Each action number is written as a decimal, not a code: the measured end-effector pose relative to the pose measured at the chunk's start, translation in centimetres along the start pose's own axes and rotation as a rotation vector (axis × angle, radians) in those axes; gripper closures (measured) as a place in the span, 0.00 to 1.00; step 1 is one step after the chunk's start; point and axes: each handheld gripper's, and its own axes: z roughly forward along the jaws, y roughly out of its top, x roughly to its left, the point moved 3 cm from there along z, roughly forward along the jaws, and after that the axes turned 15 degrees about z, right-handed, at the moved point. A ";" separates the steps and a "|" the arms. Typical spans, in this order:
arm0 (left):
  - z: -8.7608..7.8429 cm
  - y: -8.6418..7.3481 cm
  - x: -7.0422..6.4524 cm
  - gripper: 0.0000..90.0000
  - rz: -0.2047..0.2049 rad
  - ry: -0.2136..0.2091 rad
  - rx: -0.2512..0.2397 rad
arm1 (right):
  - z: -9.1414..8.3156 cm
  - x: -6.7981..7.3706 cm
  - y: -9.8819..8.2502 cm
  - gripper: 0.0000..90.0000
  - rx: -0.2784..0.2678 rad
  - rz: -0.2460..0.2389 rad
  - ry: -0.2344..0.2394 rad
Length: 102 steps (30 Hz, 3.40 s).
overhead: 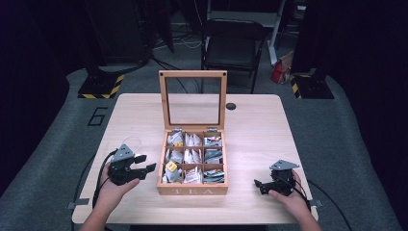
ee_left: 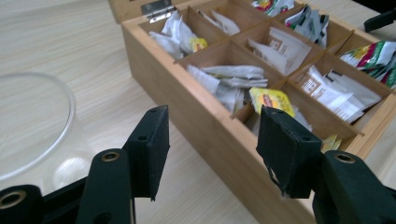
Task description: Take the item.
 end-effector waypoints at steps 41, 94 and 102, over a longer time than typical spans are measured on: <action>5.0 2.2 -2.6 0.58 0.046 -0.088 0.056 | 0.0 0.0 0.0 0.00 0.001 -0.002 0.001; 3.9 2.7 -3.9 0.95 0.066 -0.149 -0.011 | 0.0 0.0 0.0 0.00 0.001 -0.002 0.001; 3.9 2.8 -4.0 0.99 0.077 -0.160 -0.007 | 0.0 0.0 0.0 0.00 0.000 -0.001 0.000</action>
